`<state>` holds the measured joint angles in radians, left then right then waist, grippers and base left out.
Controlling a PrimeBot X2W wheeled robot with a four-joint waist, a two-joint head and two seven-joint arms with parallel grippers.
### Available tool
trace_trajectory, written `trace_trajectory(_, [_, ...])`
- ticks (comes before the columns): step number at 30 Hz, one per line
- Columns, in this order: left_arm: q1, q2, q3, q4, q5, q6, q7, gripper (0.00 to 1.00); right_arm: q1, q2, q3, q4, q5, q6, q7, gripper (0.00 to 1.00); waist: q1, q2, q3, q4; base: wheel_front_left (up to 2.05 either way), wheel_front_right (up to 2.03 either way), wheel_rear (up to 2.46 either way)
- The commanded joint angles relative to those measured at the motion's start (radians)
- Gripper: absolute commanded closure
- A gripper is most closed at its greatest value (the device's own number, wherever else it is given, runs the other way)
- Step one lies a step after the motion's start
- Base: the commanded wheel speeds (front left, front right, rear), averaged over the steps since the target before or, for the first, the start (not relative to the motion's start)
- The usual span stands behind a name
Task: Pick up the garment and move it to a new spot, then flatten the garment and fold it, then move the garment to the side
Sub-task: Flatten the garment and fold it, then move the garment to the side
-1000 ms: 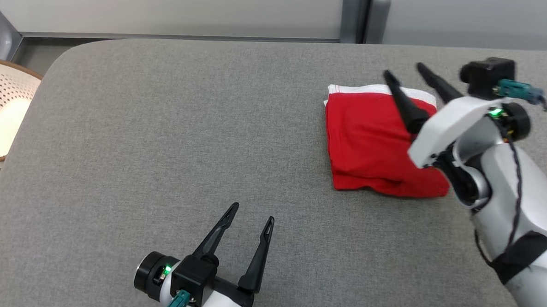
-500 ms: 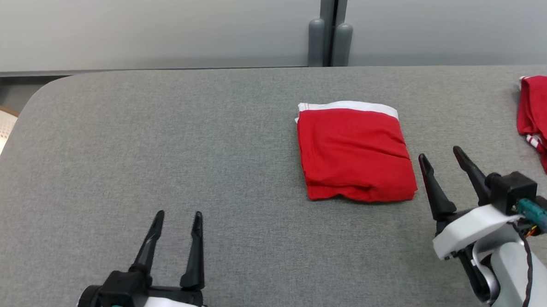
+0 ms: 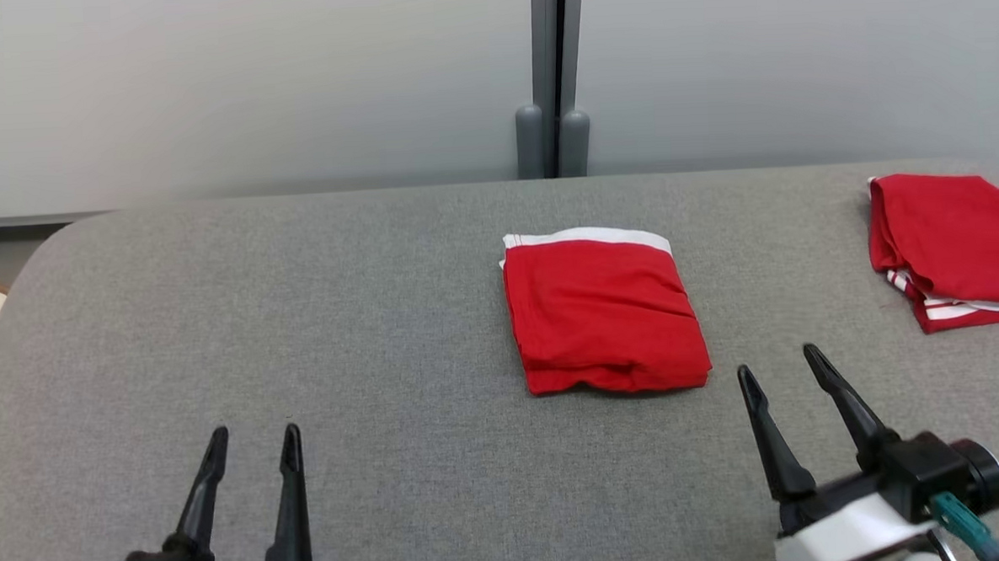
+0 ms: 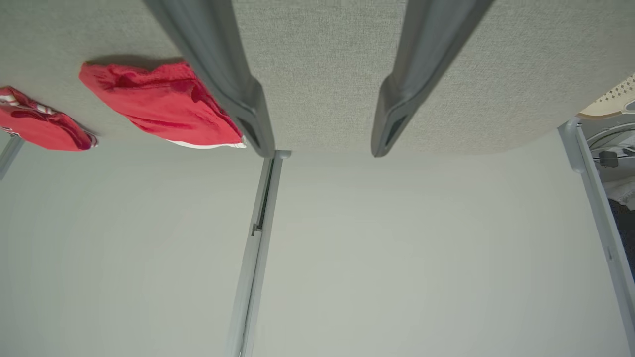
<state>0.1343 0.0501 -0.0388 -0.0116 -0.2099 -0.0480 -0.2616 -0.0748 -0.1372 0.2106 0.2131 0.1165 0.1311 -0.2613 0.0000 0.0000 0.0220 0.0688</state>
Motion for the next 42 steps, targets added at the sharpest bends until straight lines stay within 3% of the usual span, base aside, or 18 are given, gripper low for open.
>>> trace_trajectory(1, [0.02,0.003,0.003,0.003,0.021,-0.012,-0.004,0.0,0.027,0.001,-0.014,-0.026,-0.018,-0.001,-0.005,0.0,0.0,0.0,-0.02,0.001,0.0,0.0,0.0])
trace_trajectory(10, [0.081,0.002,-0.022,0.031,0.069,-0.034,-0.004,0.0,0.148,0.053,-0.083,-0.097,-0.063,-0.001,-0.004,0.0,0.0,0.0,-0.062,-0.01,0.0,0.0,0.0])
trace_trajectory(20, [0.111,0.002,-0.014,0.073,0.08,0.013,-0.004,0.0,0.173,0.065,-0.072,-0.073,-0.034,-0.001,-0.004,0.0,0.0,0.0,-0.089,-0.025,0.0,0.0,0.0])
trace_trajectory(42, [0.09,0.002,-0.028,0.08,0.077,0.022,-0.004,0.0,0.168,0.067,-0.062,-0.059,-0.022,-0.001,-0.004,0.0,0.0,0.0,-0.09,-0.013,0.0,0.0,0.0])
